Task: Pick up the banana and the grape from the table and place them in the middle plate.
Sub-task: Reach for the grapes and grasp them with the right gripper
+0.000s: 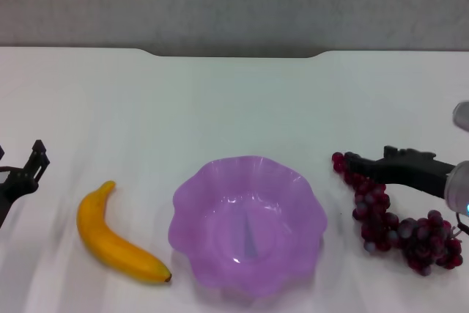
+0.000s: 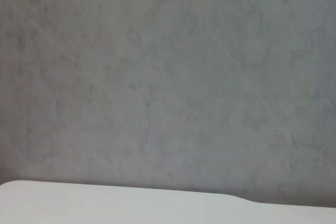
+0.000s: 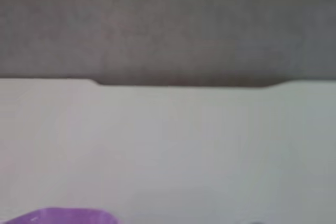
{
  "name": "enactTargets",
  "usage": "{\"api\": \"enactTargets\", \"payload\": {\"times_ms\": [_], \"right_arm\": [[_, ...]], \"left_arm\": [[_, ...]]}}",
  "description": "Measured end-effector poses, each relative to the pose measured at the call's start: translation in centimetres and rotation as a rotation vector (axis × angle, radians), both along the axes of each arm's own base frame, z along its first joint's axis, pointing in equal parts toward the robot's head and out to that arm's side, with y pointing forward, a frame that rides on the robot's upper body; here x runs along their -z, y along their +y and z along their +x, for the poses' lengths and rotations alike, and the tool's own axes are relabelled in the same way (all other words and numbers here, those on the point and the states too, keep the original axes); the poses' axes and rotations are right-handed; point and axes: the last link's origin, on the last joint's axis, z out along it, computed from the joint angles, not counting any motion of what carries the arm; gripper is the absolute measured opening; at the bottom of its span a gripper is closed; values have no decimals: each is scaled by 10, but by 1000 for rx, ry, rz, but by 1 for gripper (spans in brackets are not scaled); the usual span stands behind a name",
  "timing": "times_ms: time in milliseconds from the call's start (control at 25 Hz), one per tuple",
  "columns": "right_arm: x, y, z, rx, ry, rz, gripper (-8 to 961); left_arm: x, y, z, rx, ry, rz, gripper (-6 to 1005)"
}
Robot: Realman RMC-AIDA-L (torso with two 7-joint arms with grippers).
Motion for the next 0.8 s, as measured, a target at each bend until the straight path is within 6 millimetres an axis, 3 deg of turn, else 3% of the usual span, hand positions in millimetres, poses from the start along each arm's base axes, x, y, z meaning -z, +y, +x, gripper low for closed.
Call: {"api": "enactTargets", "payload": {"times_ms": [280, 800], "right_arm": [[-10, 3, 1, 136, -78, -155, 814], [-4, 1, 11, 218, -115, -197, 800]], "left_arm": [[0, 2, 1, 3, 1, 1, 757], [-3, 3, 0, -2, -2, 15, 757]]}}
